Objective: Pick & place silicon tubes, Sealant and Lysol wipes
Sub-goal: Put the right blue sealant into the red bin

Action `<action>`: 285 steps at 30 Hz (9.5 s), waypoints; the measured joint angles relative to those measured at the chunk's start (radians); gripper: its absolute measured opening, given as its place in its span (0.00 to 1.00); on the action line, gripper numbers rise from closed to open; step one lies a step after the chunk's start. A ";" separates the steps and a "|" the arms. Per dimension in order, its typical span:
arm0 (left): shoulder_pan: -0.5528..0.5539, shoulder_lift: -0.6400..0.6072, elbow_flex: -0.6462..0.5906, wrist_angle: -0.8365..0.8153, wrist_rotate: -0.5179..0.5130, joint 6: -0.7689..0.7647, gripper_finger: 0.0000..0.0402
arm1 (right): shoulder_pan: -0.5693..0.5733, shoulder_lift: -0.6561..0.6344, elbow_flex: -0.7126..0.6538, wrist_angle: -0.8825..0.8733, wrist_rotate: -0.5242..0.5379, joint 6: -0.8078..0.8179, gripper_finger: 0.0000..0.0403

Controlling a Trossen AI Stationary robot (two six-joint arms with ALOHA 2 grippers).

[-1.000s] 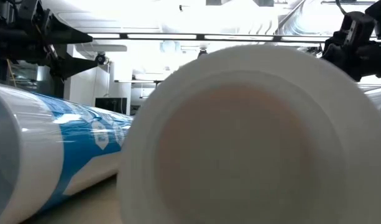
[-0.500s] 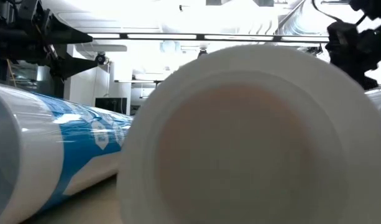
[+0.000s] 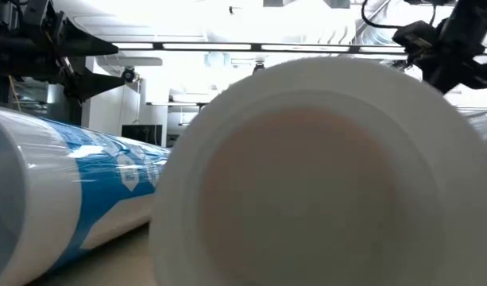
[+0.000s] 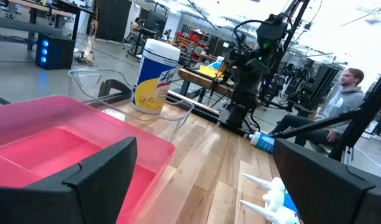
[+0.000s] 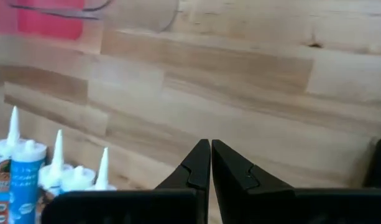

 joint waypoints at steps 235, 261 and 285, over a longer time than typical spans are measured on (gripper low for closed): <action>0.000 0.000 0.000 -0.001 0.000 0.000 0.92 | -0.288 1.247 1.133 0.518 -0.317 -0.687 0.52; 0.000 0.000 0.000 -0.001 0.001 0.000 0.92 | -0.330 1.434 1.195 0.406 -0.145 -0.375 0.63; 0.000 0.000 0.000 -0.001 0.000 0.000 0.92 | -0.227 1.277 1.196 0.283 -0.104 -0.510 0.76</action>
